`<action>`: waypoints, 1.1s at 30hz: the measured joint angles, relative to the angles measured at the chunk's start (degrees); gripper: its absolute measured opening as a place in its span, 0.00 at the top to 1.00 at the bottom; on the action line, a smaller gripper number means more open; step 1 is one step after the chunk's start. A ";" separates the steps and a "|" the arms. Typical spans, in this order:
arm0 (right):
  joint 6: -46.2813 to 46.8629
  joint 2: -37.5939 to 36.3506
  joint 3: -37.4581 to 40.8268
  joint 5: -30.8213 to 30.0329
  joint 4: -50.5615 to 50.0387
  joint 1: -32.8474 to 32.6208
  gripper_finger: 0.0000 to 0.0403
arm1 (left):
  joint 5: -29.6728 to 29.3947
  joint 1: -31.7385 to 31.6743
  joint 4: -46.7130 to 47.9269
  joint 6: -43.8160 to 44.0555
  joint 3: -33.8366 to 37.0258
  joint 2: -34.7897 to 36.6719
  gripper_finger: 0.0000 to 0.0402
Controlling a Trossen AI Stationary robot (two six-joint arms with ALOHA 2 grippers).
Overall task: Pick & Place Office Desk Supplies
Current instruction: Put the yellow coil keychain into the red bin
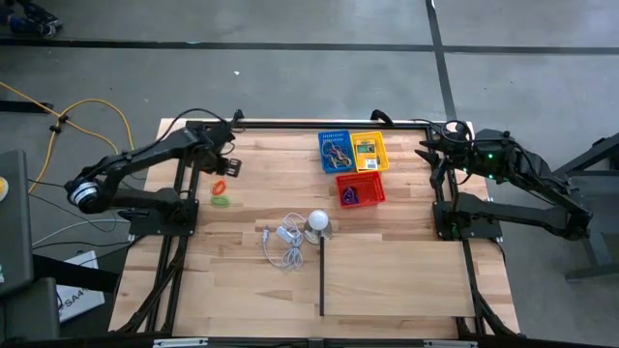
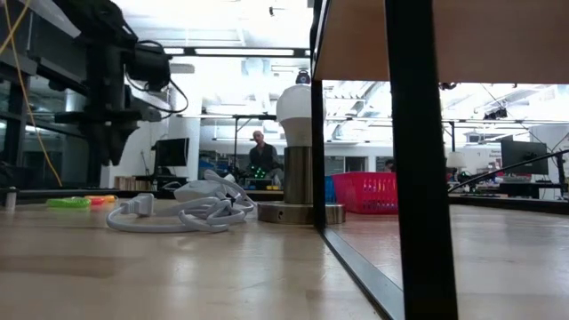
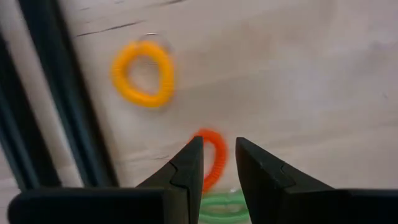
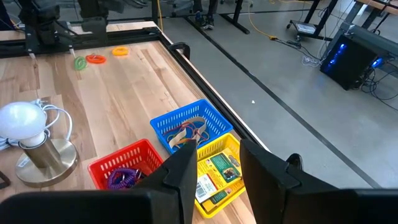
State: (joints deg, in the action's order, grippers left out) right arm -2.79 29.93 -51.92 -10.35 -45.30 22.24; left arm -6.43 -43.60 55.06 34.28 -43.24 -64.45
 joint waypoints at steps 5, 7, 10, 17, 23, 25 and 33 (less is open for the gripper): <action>0.00 0.02 0.00 0.00 0.00 0.00 0.73 | -0.36 -4.98 -0.07 -2.03 1.32 0.00 0.78; 0.00 0.02 0.00 0.00 0.00 0.00 0.73 | 0.01 -6.93 -0.64 -2.84 2.53 0.00 0.78; 0.00 0.02 0.00 0.00 0.00 0.00 0.73 | 1.11 -9.42 -3.24 -4.50 4.69 -0.02 0.78; 0.00 0.02 0.00 0.00 0.00 0.00 0.73 | 3.13 -12.64 -10.48 -7.94 7.56 -0.26 0.78; 0.00 0.00 0.00 0.02 0.02 0.00 0.73 | 3.14 -12.76 -14.08 -9.06 7.58 -4.14 0.78; 0.00 0.02 0.00 0.00 0.00 0.00 0.73 | 3.20 -13.35 -14.76 -9.54 7.58 -5.54 0.78; 0.00 0.02 0.00 0.00 0.02 0.00 0.73 | 4.63 -16.59 -15.59 -11.17 7.58 -7.72 0.78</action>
State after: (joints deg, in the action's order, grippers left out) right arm -2.79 29.95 -51.92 -10.34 -45.28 22.24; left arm -1.80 -60.19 39.47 23.11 -35.66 -72.16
